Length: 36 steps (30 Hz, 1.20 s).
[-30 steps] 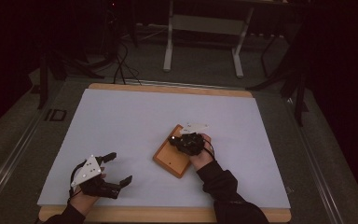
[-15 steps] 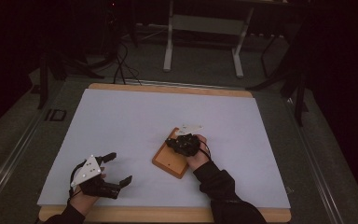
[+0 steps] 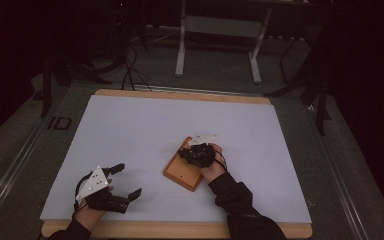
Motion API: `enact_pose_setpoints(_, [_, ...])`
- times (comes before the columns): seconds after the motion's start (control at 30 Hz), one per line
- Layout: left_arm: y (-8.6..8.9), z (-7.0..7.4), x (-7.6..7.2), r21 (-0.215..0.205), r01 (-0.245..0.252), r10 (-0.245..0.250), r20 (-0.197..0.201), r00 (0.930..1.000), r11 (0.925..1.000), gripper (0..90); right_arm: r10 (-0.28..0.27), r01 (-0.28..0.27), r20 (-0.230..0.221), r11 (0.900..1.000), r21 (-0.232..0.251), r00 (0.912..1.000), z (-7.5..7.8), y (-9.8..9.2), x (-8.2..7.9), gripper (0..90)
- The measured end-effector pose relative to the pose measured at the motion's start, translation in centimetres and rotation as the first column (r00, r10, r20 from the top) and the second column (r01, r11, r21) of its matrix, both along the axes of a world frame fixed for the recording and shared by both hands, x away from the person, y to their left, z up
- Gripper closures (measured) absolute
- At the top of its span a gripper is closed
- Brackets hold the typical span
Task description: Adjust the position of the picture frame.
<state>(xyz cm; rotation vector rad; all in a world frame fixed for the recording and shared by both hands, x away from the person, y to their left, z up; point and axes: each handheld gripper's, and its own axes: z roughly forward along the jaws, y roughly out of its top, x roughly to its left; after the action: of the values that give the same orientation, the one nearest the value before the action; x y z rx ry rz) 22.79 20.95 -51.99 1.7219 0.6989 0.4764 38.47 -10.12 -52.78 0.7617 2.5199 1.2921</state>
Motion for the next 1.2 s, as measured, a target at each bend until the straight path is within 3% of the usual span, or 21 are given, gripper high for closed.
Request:
enact_pose_setpoints(0.13, [0.0,0.0,0.1,0.002,0.0,0.0,-0.004,1.0,1.0,0.0,0.007,-0.006,-0.018,0.999,0.046,0.9998,0.5,-0.5,0.0,75.3])
enact_pose_setpoints(0.23, [0.0,0.0,0.1,0.003,0.001,-0.001,-0.004,1.0,1.0,0.0,0.014,-0.013,-0.017,0.999,0.052,0.9998,1.0,-0.9,-0.1,73.4])
enact_pose_setpoints(0.37, [0.0,0.0,0.1,0.006,0.001,-0.001,-0.005,1.0,1.0,0.0,0.016,-0.018,0.019,0.996,0.084,0.9997,2.6,-2.6,-0.6,70.2])
enact_pose_setpoints(0.67, [-0.1,-0.1,0.1,0.005,0.001,-0.001,-0.007,1.0,1.0,0.0,-0.012,0.005,0.067,0.995,0.099,0.9977,4.0,-5.2,-0.8,68.8])
enact_pose_setpoints(0.93, [-0.1,-0.1,0.1,0.004,0.005,-0.005,-0.009,0.9999,1.0,0.0,-0.063,0.056,0.072,0.994,0.097,0.9954,4.5,-5.9,1.3,68.8])
enact_pose_setpoints(1.2, [-0.1,-0.1,0.1,0.002,0.005,-0.005,-0.008,1.0,1.0,0.0,-0.063,0.057,0.07,0.995,0.081,0.9956,4.2,-5.2,3.1,68.7])
